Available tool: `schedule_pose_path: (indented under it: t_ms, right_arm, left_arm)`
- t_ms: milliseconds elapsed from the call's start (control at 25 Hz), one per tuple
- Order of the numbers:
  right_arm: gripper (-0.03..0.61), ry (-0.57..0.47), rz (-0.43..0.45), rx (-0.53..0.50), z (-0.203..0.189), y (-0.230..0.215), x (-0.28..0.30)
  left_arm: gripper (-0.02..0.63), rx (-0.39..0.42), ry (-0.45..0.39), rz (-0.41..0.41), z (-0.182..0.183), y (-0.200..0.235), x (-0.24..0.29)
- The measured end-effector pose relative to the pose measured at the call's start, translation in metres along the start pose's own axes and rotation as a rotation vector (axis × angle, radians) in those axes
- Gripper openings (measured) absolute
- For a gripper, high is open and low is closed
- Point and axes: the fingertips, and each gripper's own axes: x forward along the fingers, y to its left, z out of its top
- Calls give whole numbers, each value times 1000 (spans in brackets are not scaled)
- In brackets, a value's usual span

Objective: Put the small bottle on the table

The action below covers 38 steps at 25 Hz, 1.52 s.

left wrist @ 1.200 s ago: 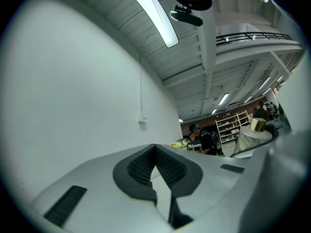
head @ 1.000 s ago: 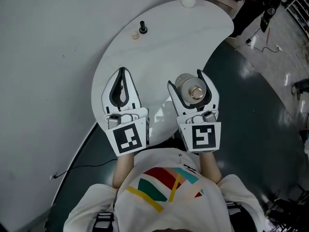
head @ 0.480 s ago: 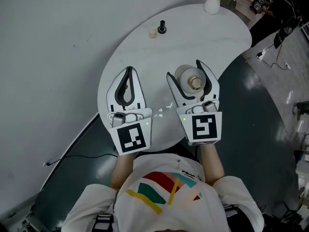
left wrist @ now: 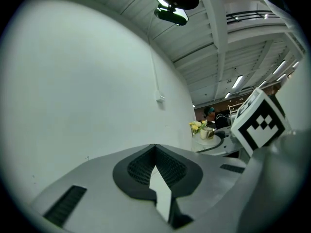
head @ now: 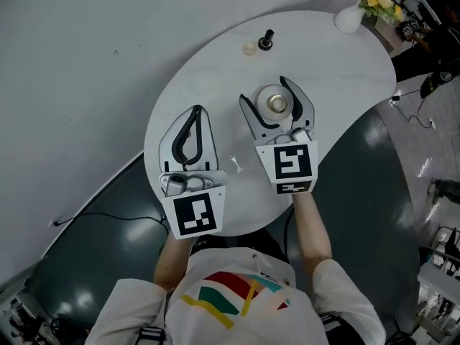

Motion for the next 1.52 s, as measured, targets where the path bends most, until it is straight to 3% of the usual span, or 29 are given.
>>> schedule_pose_path:
  t_ms: [280,720,1200,1520]
  right_arm:
    - [339,82,103,-1,-36,18,76]
    - [339,215,143,25,-94,21,163]
    - [339,342,196,24,-137,40,221]
    - [339,376,231,3,-156,61,238]
  left_arm:
    - [15,6,35,31,-25,12,7]
    - [15,42,86,98,-53,40,8]
    - [15,34,165,130,-91,57,4]
    - [15,60,237,103,-114,62,8]
